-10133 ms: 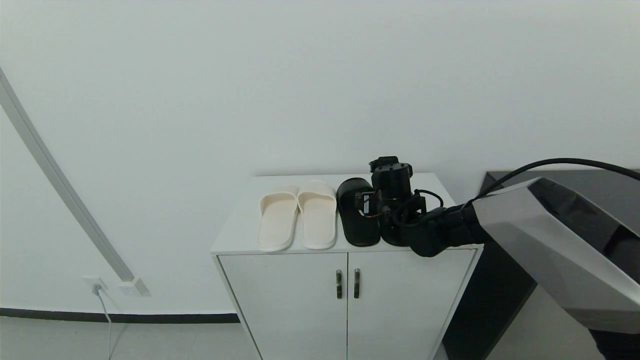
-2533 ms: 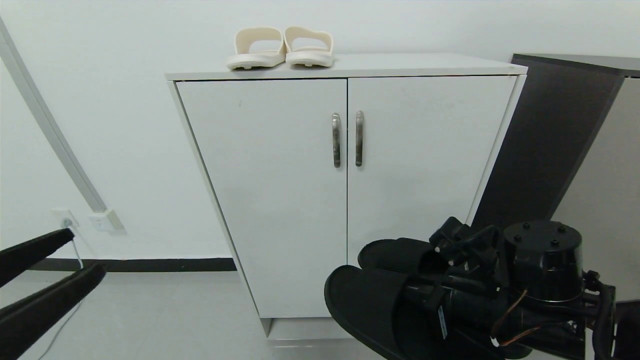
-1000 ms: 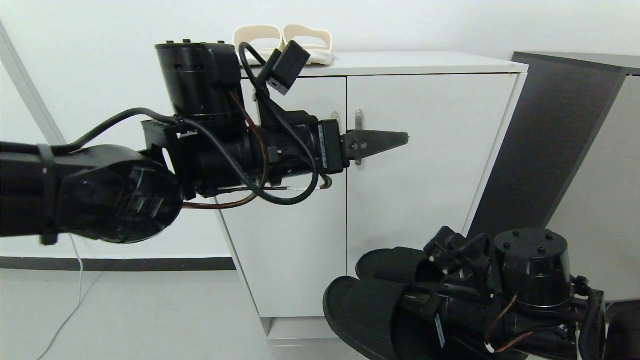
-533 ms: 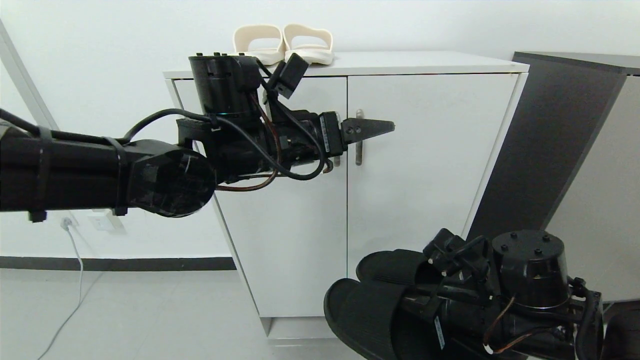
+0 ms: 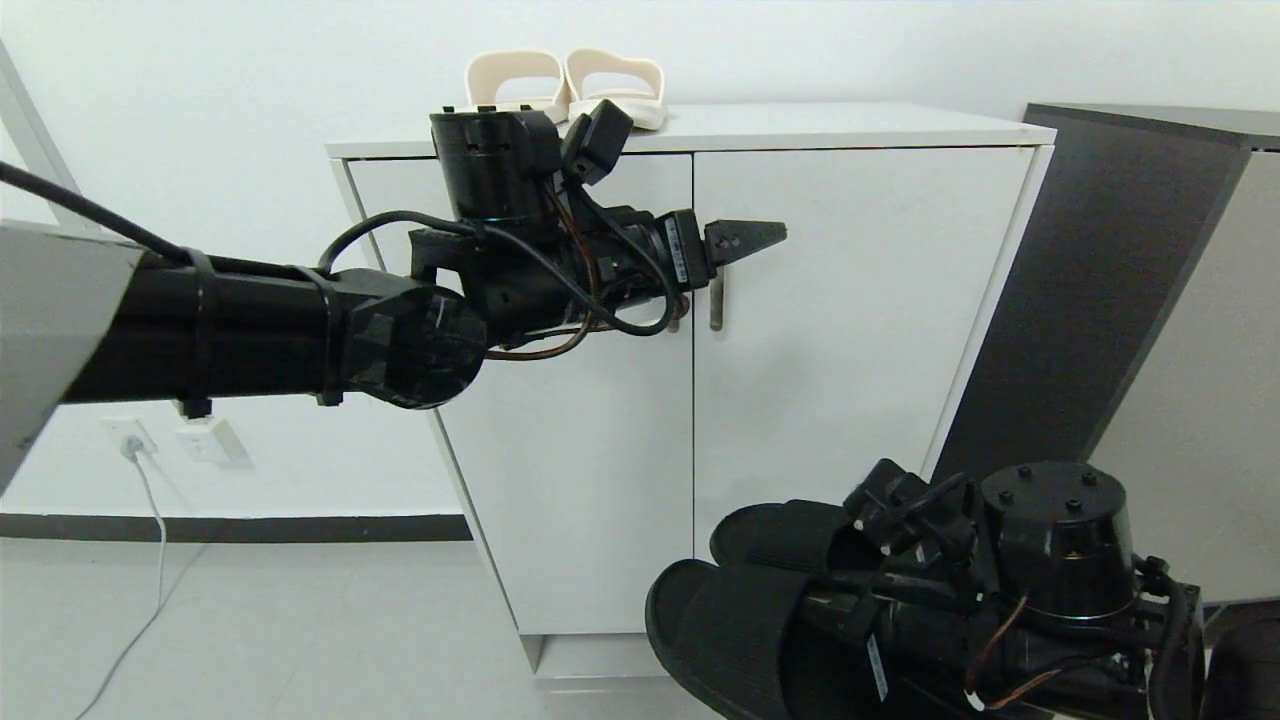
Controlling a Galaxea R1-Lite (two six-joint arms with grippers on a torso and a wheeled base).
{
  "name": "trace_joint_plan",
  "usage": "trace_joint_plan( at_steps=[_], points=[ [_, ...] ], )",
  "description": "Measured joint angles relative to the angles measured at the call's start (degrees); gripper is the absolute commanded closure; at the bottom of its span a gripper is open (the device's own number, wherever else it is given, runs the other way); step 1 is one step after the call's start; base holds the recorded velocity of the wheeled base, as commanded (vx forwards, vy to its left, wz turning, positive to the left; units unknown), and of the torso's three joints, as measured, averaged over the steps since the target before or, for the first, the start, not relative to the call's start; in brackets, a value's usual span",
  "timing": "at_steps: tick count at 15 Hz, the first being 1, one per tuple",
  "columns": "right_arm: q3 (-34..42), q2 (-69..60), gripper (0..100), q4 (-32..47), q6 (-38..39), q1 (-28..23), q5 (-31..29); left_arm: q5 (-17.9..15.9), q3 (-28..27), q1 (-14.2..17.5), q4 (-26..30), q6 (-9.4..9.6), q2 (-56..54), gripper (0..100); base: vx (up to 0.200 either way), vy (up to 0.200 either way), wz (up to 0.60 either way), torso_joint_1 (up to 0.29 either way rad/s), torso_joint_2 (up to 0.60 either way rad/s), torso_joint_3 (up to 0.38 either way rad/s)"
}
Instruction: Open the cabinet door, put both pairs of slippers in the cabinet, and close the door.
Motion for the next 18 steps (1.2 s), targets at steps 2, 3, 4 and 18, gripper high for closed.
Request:
trace_joint_plan(
  at_steps=[2,3,4,18],
  points=[
    [0.00,0.00,100,0.00,0.00,0.05,-0.09,-0.01,-1.33,0.27,0.20,0.02,1.63,0,0.000,0.000,0.00,0.000,0.00,0.000],
    [0.00,0.00,100,0.00,-0.02,0.09,-0.11,0.02,-1.84,0.30,1.38,0.02,2.24,0,0.000,0.000,0.00,0.000,0.00,0.000],
    [0.00,0.00,100,0.00,0.00,0.11,-0.09,-0.06,-2.21,0.28,2.44,0.02,2.65,0,0.000,0.000,0.00,0.000,0.00,0.000],
    [1.85,-0.49,100,-1.10,-0.90,1.62,3.80,0.54,5.46,-3.97,2.99,-0.33,-2.78,100,0.000,0.000,0.00,0.000,0.00,0.000]
  ],
)
